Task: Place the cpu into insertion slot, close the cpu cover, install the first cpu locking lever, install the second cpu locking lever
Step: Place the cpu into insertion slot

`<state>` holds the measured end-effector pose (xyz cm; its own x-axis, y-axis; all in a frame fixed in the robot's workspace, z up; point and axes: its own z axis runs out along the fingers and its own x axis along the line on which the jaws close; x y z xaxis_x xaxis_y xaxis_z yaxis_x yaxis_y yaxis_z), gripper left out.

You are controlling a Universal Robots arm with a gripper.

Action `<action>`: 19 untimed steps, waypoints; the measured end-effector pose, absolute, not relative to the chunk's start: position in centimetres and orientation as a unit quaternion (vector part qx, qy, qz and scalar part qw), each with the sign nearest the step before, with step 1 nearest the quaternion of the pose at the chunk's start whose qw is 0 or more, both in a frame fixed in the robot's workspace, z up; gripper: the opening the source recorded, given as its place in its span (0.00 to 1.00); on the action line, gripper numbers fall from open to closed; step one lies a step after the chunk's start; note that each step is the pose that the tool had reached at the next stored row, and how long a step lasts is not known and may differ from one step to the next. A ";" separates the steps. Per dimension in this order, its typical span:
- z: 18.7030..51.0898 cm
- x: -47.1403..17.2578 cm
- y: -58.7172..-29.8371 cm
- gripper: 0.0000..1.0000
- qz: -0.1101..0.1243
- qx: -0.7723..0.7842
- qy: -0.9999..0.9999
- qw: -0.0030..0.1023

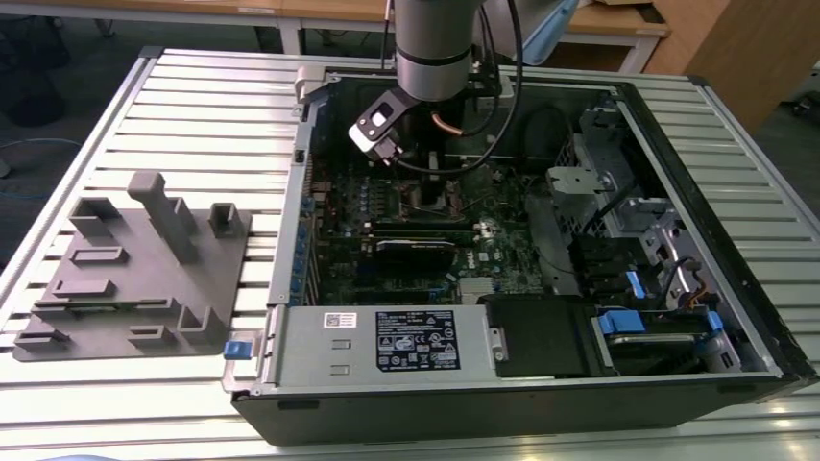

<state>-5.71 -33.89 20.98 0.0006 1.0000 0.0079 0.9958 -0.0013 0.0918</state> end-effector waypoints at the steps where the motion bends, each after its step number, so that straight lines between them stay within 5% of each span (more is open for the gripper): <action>1: 21.0 -5.7 -33.9 0.41 0.035 0.707 0.706 0.030; 9: 21.0 -5.7 -33.9 0.12 0.035 0.707 0.706 0.030; 19: 21.0 -5.6 -33.9 0.11 0.034 0.707 0.706 0.031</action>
